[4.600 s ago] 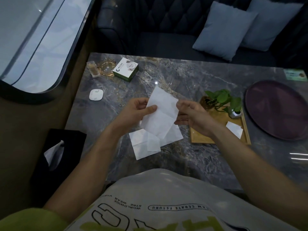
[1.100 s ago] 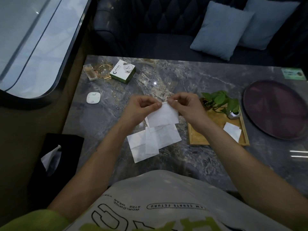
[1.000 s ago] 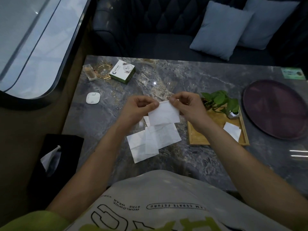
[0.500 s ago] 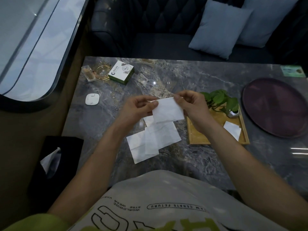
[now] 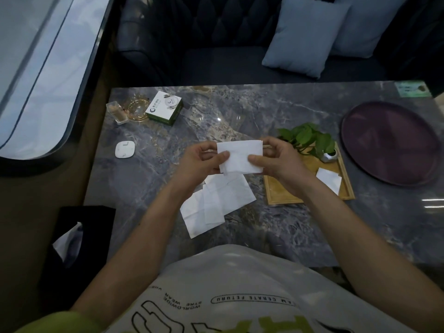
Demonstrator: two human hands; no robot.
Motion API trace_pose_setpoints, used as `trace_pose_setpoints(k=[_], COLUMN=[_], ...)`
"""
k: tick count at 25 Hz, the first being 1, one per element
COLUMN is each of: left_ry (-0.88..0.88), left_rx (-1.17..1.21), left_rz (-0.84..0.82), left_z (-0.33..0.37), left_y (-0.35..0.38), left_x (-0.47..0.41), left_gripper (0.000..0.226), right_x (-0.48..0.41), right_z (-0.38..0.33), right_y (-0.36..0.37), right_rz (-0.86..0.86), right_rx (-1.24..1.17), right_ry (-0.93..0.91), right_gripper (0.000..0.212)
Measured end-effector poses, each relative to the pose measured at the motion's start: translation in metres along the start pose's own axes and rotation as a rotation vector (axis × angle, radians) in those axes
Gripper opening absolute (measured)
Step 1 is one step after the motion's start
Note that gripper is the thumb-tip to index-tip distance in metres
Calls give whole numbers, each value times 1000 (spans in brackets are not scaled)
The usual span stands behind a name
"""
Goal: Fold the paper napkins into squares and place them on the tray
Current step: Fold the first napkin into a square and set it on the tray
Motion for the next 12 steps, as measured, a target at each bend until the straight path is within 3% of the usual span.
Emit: trace_pose_setpoints(k=[12], left_ry=[-27], left_rx=[-132], left_rz=[-5], left_z=[-15], left_y=[56], left_x=[-16], left_gripper=[19], right_x=[13], right_z=[10], right_y=[-72], right_rz=[182], right_rx=[52], right_ry=[-48], right_gripper=[31])
Point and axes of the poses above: each hand's wrist, its own x-axis away from the middle knuckle, its own y-axis out of the palm, z = x × y, the point moved 5 cm from there along -x, towards the middle knuckle, and after that the axes turned 15 degrees about -x, right-handed, at the moved point
